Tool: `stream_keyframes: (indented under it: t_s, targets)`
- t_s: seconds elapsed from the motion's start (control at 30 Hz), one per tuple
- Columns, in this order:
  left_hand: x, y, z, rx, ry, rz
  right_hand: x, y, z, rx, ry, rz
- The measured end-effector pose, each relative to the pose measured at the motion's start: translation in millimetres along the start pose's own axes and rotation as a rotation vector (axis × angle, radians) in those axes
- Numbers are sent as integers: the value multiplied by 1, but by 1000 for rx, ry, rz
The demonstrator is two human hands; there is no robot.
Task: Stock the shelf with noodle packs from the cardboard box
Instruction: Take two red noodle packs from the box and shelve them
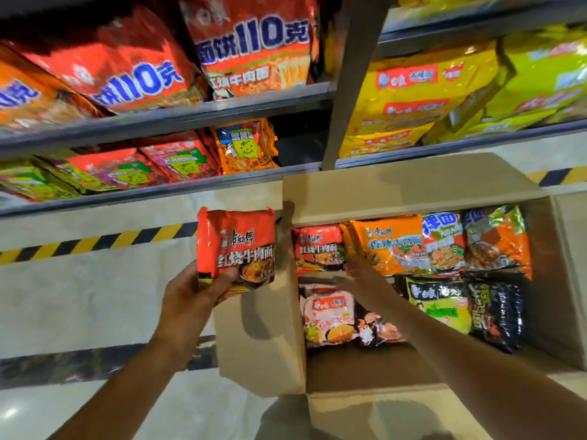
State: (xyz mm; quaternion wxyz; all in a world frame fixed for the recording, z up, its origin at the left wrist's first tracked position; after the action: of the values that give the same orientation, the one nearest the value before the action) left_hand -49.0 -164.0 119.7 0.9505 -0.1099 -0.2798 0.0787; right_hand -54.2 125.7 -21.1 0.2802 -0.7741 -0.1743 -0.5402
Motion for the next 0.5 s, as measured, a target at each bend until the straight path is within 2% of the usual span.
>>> stream_keyframes:
  t_s: [0.27, 0.4, 0.5]
  targets:
    - [-37, -16, -43, 89, 17, -42, -120, 30, 2, -255, 240, 113]
    - [-51, -11, -59, 116, 38, -80, -157, 54, 21, -386, 257, 108]
    - [-56, -11, -61, 126, 42, -90, -169, 68, 18, -394, 292, 240]
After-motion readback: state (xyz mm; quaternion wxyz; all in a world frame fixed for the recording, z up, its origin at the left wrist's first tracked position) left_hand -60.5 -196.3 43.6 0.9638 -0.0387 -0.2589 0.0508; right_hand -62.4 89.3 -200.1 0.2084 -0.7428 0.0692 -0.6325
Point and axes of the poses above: each hand's wrist, its own x-axis away from the middle knuckle, its own y-axis out of the palm, z = x × y, the point moved 5 cm from there along -x, towards the middle knuckle, and after that the axes turned 14 degrees about y, right-handed, at the moved point
